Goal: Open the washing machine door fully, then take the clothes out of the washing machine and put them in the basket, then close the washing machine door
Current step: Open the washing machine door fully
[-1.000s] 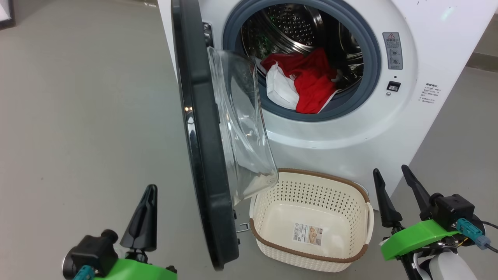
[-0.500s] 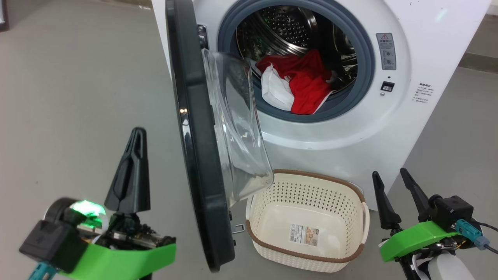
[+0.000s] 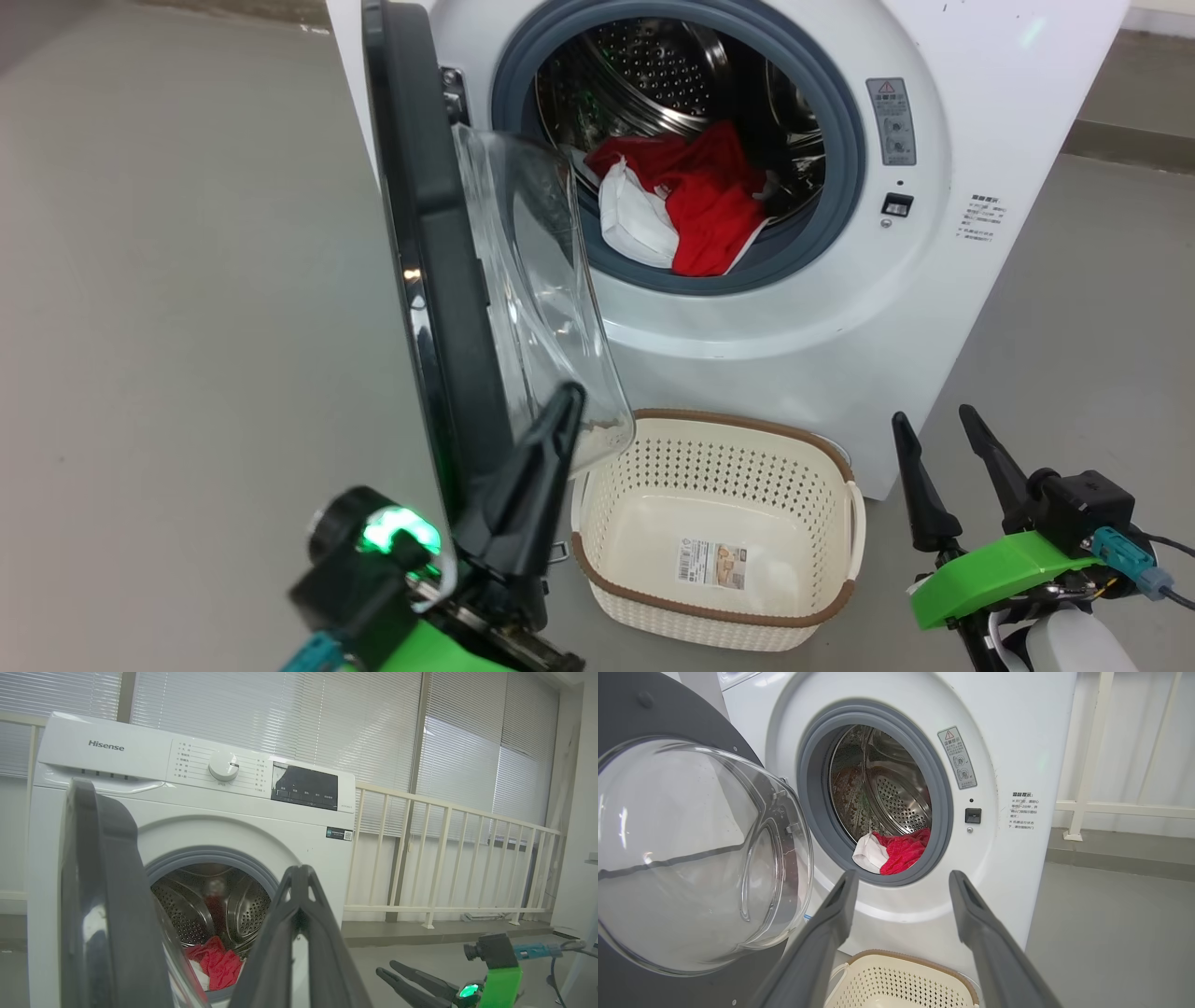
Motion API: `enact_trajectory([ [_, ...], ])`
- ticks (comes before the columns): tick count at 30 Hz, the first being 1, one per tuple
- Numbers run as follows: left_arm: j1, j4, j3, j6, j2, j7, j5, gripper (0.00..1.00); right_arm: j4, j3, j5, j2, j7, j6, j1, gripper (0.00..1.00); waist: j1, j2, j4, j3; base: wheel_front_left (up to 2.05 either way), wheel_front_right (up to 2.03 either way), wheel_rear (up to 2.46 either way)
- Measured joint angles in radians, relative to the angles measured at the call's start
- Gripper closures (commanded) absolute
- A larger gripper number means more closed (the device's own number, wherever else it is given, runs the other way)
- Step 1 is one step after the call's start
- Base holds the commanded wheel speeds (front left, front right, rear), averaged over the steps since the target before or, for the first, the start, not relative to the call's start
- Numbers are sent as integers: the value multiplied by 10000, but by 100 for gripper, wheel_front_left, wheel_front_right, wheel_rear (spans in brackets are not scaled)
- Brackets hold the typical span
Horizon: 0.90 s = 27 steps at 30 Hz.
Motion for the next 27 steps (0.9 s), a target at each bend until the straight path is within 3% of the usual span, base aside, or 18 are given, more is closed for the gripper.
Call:
enact_trajectory([
  [14, 199, 2587, -673, -35, 33, 186, -219, 100, -10, -63, 0, 0, -2, 0, 0, 0, 0, 0, 40, 147, 0, 0, 0],
  [27, 172, 3095, -318, 431, 73, 234, -215, 100, -12, -111, 67, 0, -2, 0, 0, 0, 0, 0, 222, 250, 0, 0, 0],
])
